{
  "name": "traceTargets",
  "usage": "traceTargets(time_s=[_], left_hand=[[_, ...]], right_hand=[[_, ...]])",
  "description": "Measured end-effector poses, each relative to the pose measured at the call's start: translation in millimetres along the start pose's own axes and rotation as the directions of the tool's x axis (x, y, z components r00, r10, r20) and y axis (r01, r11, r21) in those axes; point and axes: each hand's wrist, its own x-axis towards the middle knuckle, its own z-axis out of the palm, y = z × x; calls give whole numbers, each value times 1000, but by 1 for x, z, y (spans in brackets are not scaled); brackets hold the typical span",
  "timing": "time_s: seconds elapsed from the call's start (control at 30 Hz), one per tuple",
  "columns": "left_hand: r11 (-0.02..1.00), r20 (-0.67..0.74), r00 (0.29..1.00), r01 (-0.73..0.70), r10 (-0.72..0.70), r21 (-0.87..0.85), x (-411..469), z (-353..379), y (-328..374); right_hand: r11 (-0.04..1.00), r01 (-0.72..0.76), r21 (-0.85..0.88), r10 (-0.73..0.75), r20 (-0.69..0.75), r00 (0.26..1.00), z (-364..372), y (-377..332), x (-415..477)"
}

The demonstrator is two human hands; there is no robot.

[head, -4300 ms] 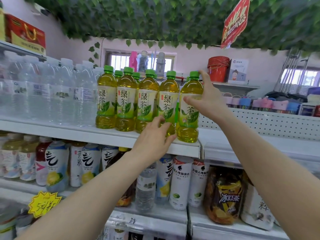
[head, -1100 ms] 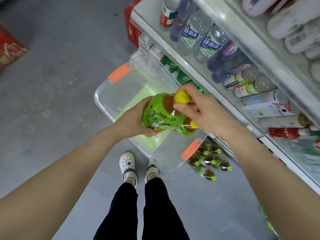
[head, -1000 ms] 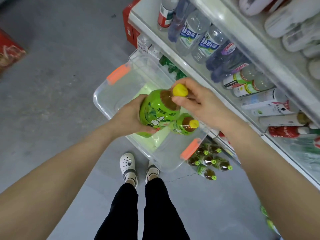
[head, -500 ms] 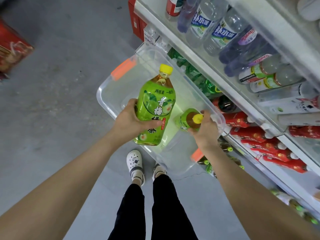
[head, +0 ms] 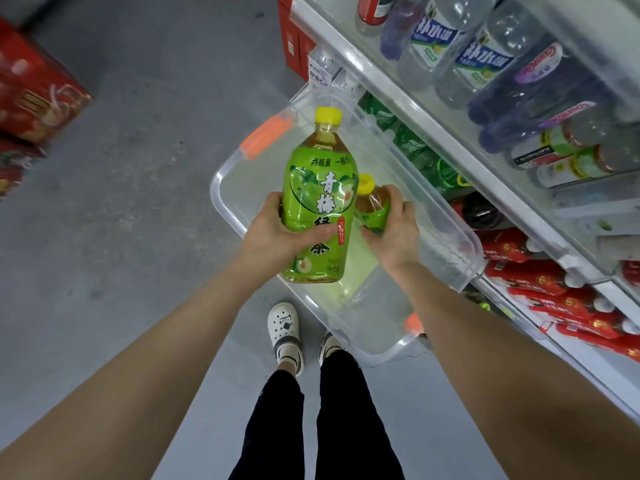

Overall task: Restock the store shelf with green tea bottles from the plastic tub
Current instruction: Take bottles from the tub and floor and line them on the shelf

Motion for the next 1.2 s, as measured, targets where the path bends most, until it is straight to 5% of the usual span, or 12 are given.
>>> traceTargets(time_s=[0.47,0.9,1.2], left_hand=[[986,91,984,-158,154,43,-77,-10,75],[852,316,823,-518,472,78,-198,65,189],[782,275,757,-622,593,26,-285,192,220]], right_hand=[[830,0,558,95,-141,985,-144,-29,-99],[875,186,448,22,-419,907,-320,-7,-233],[903,279,328,-69,-530,845,-438,73,-289]])
